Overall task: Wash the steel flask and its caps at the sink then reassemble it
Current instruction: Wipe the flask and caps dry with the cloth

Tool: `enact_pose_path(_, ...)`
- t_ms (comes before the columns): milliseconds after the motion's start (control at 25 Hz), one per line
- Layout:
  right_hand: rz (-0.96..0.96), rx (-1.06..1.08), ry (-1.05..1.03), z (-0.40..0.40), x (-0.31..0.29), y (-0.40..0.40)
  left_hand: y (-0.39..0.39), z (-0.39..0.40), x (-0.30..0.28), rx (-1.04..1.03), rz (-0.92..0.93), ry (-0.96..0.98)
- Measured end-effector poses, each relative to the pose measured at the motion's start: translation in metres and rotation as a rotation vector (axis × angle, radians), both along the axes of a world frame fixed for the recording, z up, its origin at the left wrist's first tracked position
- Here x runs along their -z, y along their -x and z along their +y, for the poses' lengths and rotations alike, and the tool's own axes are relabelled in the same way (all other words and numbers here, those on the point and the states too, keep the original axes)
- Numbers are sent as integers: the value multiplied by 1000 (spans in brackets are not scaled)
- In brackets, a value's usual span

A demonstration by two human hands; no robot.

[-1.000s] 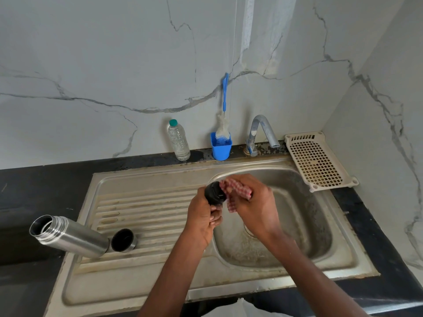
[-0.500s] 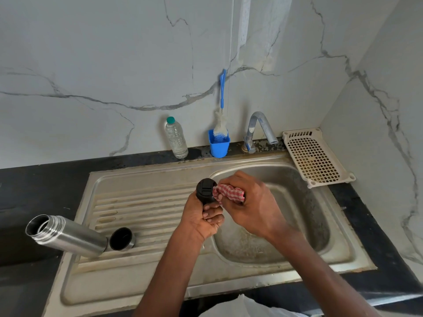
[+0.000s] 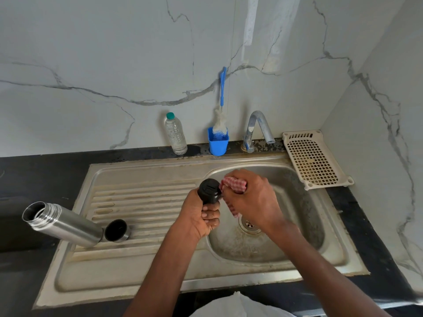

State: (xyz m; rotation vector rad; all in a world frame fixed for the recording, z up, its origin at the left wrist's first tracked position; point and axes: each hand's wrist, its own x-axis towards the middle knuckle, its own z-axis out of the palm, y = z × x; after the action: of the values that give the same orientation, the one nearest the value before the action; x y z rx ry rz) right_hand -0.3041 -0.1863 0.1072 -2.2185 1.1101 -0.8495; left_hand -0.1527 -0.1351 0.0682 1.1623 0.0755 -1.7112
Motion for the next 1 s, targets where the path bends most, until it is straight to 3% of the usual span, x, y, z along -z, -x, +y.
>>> enact_pose_path(120,106,-93,102,6,9,-1,2,-3,-1,-63,-83,-42)
enact_pose_path(200,69,-3,-124,-2,11,0,4,-5,-1,-53,-240,-79)
enact_pose_path(280,-90,95,-288,-12,8,3,6,-7,-2,-71,-393,-88)
enact_pose_path(360,-197,99,-118,-13,5,0,7,-10,-5,-153,-487,-76)
enact_pose_path(480,-112,-187,16,7,17,-21,10,-11,-10,-216,-599,31)
enact_pose_path(520,-99,-235,-50,16,23,-27,11,-10,-9,-211,-624,81)
enact_pose_path(600,-236,-222,-382,14,11,-36,15,-6,-6,-199,-713,205)
enact_pose_path(760,-500,-47,-1120,-12,-26,-38,20,-4,-1,-238,-1136,401)
enact_pose_path(840,-573,-25,-1238,-21,-30,-37,20,-5,-7,-257,-1305,431)
enact_pose_path(920,-568,4,-1030,-22,-26,-37,16,-10,-13,-267,-1393,395)
enact_pose_path(1000,-476,11,-536,-17,-19,-33,13,-16,-15,-337,-1237,327)
